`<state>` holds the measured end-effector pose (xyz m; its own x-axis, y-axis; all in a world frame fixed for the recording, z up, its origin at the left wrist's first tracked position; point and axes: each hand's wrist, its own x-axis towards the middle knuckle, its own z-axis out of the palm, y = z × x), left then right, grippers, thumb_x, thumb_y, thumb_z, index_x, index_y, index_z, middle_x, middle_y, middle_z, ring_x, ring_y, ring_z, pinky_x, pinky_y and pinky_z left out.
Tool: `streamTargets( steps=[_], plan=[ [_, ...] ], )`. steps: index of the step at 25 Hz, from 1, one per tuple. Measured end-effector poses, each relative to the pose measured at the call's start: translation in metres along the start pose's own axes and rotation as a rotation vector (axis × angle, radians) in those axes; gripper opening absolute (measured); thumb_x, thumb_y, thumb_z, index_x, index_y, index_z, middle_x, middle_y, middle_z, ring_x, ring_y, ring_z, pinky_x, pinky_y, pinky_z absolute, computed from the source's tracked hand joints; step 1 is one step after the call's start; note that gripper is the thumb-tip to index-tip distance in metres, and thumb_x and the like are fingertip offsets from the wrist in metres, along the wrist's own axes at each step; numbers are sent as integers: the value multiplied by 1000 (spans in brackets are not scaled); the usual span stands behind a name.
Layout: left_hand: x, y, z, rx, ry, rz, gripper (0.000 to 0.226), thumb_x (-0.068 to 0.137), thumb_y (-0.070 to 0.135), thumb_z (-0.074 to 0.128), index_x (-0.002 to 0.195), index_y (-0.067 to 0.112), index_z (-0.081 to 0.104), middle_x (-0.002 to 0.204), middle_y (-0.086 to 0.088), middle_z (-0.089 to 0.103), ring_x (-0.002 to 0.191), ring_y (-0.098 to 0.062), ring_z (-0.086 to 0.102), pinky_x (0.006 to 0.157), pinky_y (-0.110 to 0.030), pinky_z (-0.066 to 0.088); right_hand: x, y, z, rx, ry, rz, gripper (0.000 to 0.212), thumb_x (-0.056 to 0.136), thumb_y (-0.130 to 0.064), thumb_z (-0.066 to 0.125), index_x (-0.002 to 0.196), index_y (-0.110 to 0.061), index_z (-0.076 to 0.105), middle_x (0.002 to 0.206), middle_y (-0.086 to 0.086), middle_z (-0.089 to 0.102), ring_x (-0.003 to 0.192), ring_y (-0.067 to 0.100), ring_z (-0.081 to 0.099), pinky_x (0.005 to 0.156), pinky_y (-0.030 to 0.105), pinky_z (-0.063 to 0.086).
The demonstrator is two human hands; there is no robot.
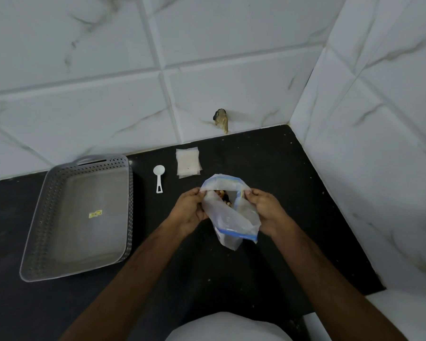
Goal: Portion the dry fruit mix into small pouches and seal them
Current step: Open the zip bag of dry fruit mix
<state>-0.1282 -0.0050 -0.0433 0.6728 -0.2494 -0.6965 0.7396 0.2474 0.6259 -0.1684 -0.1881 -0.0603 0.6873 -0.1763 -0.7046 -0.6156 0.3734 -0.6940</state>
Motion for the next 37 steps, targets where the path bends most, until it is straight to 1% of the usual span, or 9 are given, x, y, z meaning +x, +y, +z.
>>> streamTargets(
  steps=[8,12,15,19,25,28,31,34,37],
  plan=[
    [-2,-1,-1,129,79,-16,23,102,25,49,114,13,64,115,-16,70,107,-30,67,95,-46,54,-3,-36,-1,32,-91,30,19,99,-12,57,105,-18,74,115,13,69,112,31,64,104,52,50],
    [7,-8,-19,1320,239,603,36,96,38,60,127,22,53,136,-2,50,120,-15,51,100,-39,45,3,-42,-3,-385,-120,-171,21,103,-26,55,120,-23,67,121,6,67,108,21,67,91,41,58],
    [12,14,-11,1484,26,989,67,88,34,70,147,25,39,147,2,42,132,-17,44,103,-40,39,3,-56,0,-700,-282,-289,25,101,-34,59,124,-25,62,117,-6,64,107,9,63,79,24,53],
    [24,35,12,1778,-102,1142,28,97,26,60,122,16,57,114,-5,61,95,-22,65,77,-36,50,4,-73,8,-794,-399,-275,50,91,-40,72,133,-19,55,123,-3,65,114,12,64,90,25,54],
    [23,22,-5,1515,0,778,16,104,20,48,116,11,53,105,-6,64,93,-20,65,81,-37,56,-14,-45,-14,-1247,-56,-466,60,92,-46,68,140,-26,39,125,-4,51,104,11,58,79,29,50],
    [18,9,-11,1184,14,612,16,106,17,44,109,7,56,100,-8,64,88,-26,65,77,-38,55,-10,-25,-22,-1083,-27,-374,25,102,-38,54,123,-25,53,113,-3,60,95,9,62,79,30,54],
    [9,4,-24,1145,-53,571,16,106,20,47,109,7,55,97,-9,65,86,-24,67,73,-39,55,-9,-34,-29,-664,-118,-201,21,103,-33,53,110,-20,68,106,6,70,93,17,69,81,35,56],
    [1,5,-42,1431,-163,657,18,105,33,50,113,16,49,97,2,65,82,-10,67,68,-32,56,-14,-49,-33,-339,-216,-32,24,100,-23,59,106,-4,73,99,12,73,85,18,71,78,32,58],
    [-4,1,-48,1895,53,710,43,103,48,46,138,25,36,121,2,61,91,-13,67,75,-32,58,-17,-54,-32,-131,-260,175,19,93,-17,66,99,-2,75,96,17,74,82,24,73,79,40,60]
  ],
)
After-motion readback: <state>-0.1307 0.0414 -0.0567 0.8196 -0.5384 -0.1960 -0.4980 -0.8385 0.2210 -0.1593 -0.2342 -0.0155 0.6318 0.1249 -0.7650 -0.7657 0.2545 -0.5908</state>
